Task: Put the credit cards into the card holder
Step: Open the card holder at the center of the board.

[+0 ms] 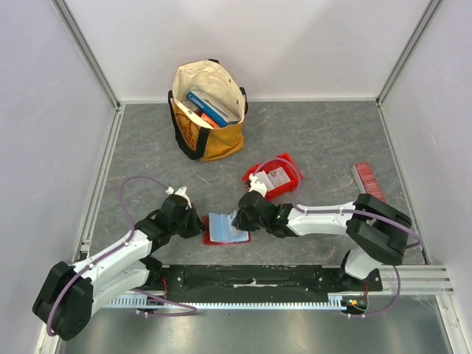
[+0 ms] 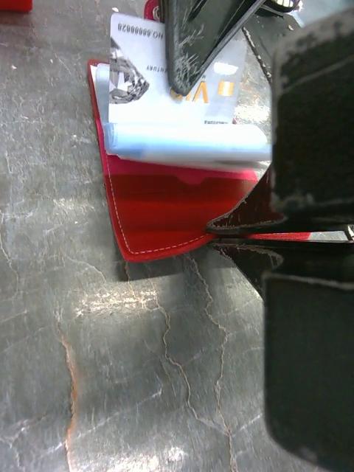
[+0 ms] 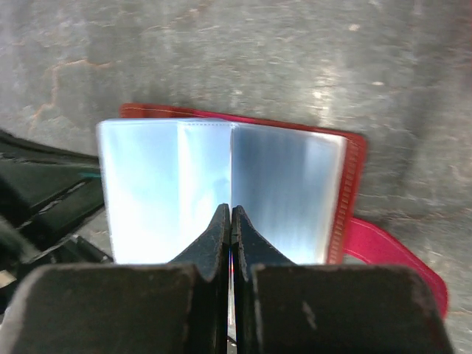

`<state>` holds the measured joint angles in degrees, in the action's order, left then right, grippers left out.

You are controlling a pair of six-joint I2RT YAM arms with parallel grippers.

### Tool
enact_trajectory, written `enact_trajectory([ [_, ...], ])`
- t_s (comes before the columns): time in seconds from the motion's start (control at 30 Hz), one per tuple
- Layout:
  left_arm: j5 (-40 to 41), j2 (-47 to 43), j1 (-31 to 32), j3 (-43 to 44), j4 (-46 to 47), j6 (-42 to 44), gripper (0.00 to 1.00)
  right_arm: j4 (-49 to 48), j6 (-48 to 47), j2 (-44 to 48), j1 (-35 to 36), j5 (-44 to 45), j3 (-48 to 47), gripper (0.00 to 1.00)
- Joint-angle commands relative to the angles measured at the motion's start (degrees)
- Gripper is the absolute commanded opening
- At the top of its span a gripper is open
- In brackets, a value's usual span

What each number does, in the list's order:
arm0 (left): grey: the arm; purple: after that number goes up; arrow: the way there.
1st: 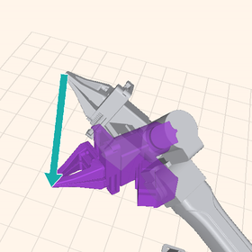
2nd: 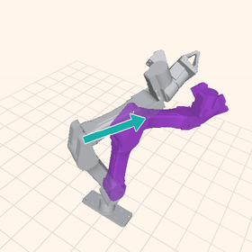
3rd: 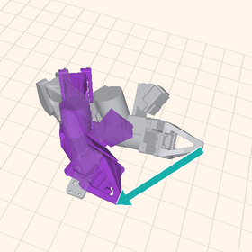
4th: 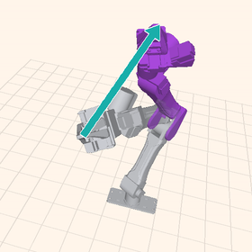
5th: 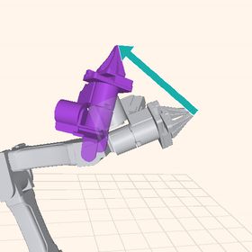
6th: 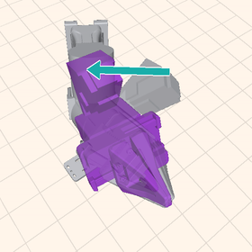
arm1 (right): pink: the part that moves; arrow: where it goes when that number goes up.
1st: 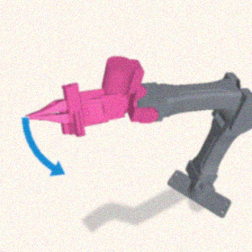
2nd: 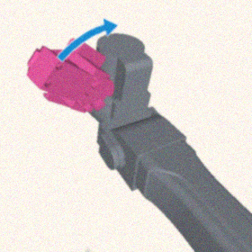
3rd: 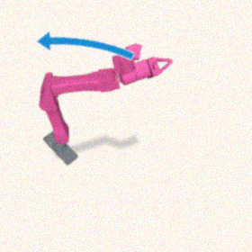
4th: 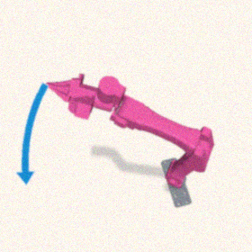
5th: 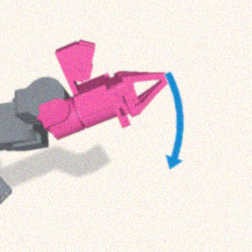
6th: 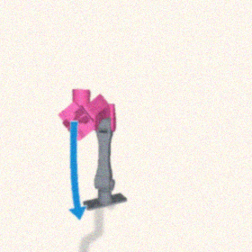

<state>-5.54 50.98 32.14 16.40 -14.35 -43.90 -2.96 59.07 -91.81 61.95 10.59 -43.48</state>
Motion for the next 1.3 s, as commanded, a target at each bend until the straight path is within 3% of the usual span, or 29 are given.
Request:
enact_trajectory([
  [0.0, -1.1, 1.5, 0.0, -2.0, 4.2, -1.3, 0.02, -2.5, -5.3, 0.2, 0.1, -5.8, -5.9, 0.0],
  [0.13, -1.1, 3.0, 0.0, -2.3, 5.5, -1.5, 0.02, -2.8, -6.9, 3.8, 0.2, -6.4, -7.3, 0.0],
  [0.37, -0.4, 2.5, -0.1, -2.3, 4.7, -1.5, 0.02, 10.4, -6.2, 11.1, -0.3, 7.0, -3.7, 0.0],
  [0.53, -0.4, 2.6, 0.0, -2.0, 4.6, -1.1, 0.02, 12.4, -2.6, 13.9, -1.0, 8.1, 2.0, 0.0],
  [1.27, -1.1, 3.1, 0.1, -1.7, 4.7, -0.4, 0.02, 8.1, 0.5, 7.2, -1.0, 5.9, 4.9, 0.0],
])
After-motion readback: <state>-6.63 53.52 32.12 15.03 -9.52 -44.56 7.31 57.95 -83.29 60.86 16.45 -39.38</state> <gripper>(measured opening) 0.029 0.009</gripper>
